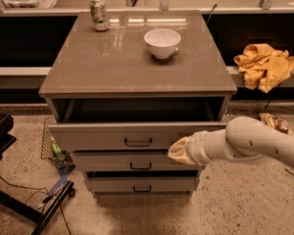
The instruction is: Close top drawer
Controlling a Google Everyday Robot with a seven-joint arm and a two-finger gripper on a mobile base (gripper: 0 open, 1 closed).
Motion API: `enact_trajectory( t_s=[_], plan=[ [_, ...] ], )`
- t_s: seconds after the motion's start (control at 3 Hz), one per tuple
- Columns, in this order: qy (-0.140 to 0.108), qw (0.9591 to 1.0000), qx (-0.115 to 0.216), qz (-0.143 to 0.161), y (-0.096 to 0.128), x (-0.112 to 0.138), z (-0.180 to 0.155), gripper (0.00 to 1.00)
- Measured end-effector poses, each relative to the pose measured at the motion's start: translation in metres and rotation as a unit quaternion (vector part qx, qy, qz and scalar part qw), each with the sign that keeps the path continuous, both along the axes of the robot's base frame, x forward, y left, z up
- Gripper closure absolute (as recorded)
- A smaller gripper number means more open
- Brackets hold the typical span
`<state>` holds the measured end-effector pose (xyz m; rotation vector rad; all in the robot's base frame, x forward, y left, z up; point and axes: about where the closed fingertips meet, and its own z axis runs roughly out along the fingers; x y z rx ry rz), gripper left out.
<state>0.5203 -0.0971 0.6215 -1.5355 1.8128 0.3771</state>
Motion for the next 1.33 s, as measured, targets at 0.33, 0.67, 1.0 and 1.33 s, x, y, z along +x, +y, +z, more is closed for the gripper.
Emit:
enact_trajectory(
  t_s=[0.33, 0.67, 1.0, 1.33],
  plan=[
    [0.000, 1.0000, 0.000, 0.000, 0.000, 0.000, 0.000, 1.00],
    [-0.006, 1.0000, -0.002, 0.000, -0.007, 0.035, 0.002, 1.00],
    [-0.012, 0.9999, -0.007, -0.001, -0.017, 0.074, 0.004, 1.00],
    [-0.012, 0.9999, -0.007, -0.001, -0.017, 0.074, 0.004, 1.00]
  ],
)
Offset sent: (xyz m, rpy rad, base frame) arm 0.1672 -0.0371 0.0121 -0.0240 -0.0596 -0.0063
